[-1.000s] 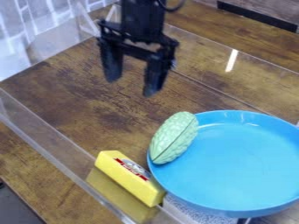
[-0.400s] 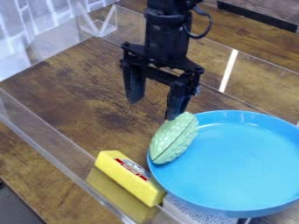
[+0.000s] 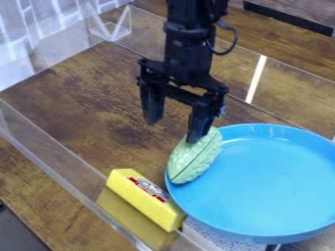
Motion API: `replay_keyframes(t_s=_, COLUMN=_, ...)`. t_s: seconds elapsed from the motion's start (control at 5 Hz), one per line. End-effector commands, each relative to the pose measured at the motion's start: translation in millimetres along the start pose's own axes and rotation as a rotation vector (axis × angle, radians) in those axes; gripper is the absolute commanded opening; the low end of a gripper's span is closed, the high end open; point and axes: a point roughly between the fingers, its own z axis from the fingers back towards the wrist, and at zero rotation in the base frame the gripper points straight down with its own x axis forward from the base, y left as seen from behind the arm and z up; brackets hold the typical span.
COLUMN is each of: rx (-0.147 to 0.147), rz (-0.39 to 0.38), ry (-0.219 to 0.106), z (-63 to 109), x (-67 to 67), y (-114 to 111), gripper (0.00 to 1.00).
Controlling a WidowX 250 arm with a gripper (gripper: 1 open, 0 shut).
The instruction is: Put the green object in the blue tray
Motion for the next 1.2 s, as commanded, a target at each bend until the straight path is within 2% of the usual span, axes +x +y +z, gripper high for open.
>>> replay_keyframes(t_s=0.0, rx=-0.002, rz=-0.023, ry=-0.033, z=-1.2, x=5.6, y=-5.9, gripper=1.0)
replay_keyframes(t_s=0.4, rx=-0.002, rz=-0.029, ry=-0.036, z=-19.0, x=8.4, y=-6.4, gripper=1.0)
replay_keyframes(t_s=0.6, rx=-0.009, rz=-0.035, ry=-0.038, z=-25.9, x=9.1, y=-7.4, gripper=0.0)
replay_keyframes(t_s=1.0, rx=-0.039, rz=-0.053, ry=-0.037, z=-28.5, x=6.1, y=-16.2, gripper=0.0)
